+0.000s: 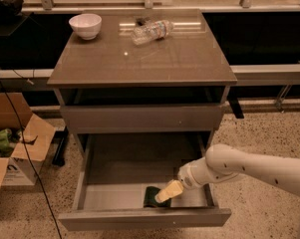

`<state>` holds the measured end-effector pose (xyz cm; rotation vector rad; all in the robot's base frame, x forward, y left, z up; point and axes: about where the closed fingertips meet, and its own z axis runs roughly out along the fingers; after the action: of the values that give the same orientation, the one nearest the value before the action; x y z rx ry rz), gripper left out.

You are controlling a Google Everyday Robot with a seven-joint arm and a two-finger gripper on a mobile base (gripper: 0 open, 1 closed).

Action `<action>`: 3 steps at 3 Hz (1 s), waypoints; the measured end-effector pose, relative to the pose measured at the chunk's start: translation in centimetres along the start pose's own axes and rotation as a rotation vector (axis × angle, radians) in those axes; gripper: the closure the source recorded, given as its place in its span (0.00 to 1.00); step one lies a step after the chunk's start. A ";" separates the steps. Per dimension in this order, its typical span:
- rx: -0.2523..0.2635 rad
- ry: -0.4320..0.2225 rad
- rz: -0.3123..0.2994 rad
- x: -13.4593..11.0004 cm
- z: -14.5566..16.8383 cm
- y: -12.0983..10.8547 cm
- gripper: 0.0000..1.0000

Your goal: Pick sponge from middle drawer and place on counter

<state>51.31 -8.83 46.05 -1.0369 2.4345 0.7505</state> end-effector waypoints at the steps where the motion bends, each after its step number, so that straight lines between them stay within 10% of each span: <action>1: 0.075 -0.027 0.002 -0.7 2.4 -0.1 0.00; 3: 0.116 -0.005 0.040 -0.3 6.9 -0.4 0.00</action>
Offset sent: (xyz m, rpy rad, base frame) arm 0.0204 0.0409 -0.0446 -0.0760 -0.0811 -0.1141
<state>52.81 -4.71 40.72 -0.9440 2.4689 0.6154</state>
